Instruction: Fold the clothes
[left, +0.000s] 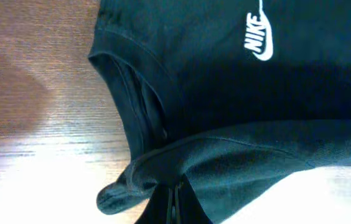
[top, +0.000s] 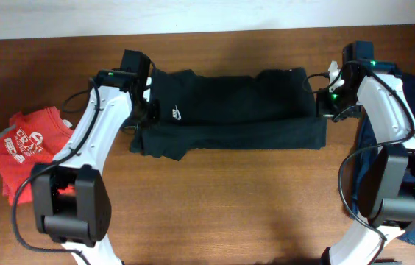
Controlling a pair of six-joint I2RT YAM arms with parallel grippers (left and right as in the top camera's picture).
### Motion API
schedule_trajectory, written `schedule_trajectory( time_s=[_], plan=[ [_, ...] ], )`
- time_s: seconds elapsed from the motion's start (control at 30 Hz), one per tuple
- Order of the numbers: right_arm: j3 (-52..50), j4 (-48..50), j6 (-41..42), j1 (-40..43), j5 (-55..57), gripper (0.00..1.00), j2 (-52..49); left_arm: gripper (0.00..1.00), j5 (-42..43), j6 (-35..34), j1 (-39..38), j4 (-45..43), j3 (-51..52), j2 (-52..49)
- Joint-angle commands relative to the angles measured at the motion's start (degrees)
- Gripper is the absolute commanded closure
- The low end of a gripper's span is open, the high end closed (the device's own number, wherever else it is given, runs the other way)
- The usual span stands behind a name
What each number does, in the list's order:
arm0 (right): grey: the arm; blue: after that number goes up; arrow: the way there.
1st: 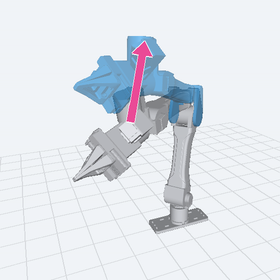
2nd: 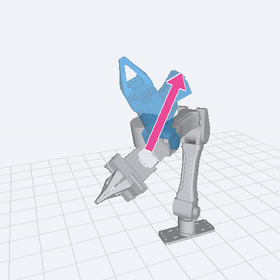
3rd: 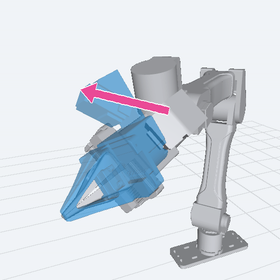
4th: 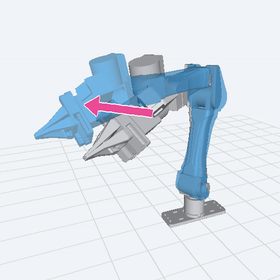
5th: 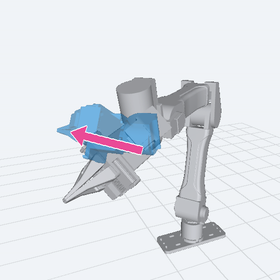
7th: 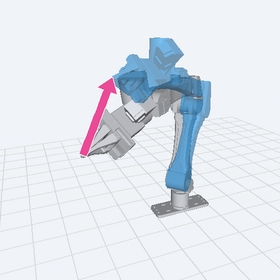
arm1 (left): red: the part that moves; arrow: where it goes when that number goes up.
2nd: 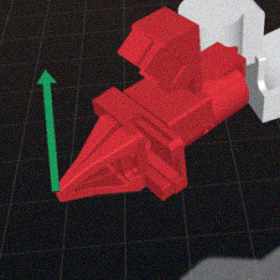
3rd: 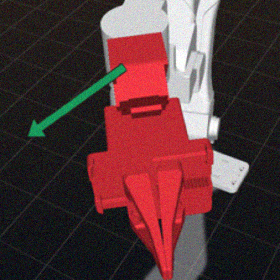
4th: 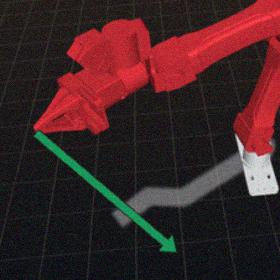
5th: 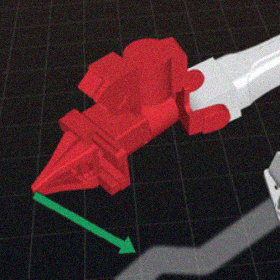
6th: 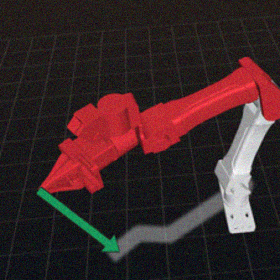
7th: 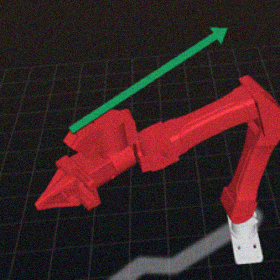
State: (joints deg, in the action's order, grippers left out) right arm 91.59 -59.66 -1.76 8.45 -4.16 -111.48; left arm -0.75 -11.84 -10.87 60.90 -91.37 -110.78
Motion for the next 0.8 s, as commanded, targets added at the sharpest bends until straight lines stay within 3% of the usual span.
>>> schedule_trajectory(
  time_s=[0.0, 0.37, 0.47, 0.5, 0.53, 0.57, 0.63, 0.77],
  plan=[
    [1.09, 1.25, 0.04, 0.13, -0.33, 0.96, 0.35, 0.99, -1.03, -0.83, 0.15, -1.03, -0.15, -2.36],
    [1.09, 5.20, -2.32, -0.63, -0.37, 0.95, -4.07, 0.99, -2.34, -2.05, 0.15, -10.29, -0.15, -2.80],
    [1.09, 6.69, -2.34, -1.01, -0.33, 0.80, -4.83, 0.99, -2.62, -2.05, 0.15, -11.43, -0.15, -2.80],
    [1.09, 6.82, -2.32, -0.98, -0.33, 0.63, -5.03, 0.95, -3.17, -2.08, 0.15, -11.56, -0.15, -2.80],
    [1.09, 6.78, -2.32, -0.98, -0.33, 0.56, -5.16, 0.75, -3.63, -2.05, 0.15, -11.65, -0.15, -2.80],
    [1.09, 6.75, -2.34, -0.98, -0.33, 0.55, -5.16, 0.57, -3.61, -2.05, 0.17, -11.69, -0.15, -2.80],
    [1.09, 6.47, -2.32, -0.98, -0.35, 0.55, -5.16, 0.31, -3.61, -2.03, 0.15, -11.74, -0.15, -2.80],
    [1.09, 5.40, -2.32, -0.98, -0.66, 0.56, -5.16, 0.26, -3.58, -2.05, 0.15, -10.27, -0.15, -2.80]
  ],
)
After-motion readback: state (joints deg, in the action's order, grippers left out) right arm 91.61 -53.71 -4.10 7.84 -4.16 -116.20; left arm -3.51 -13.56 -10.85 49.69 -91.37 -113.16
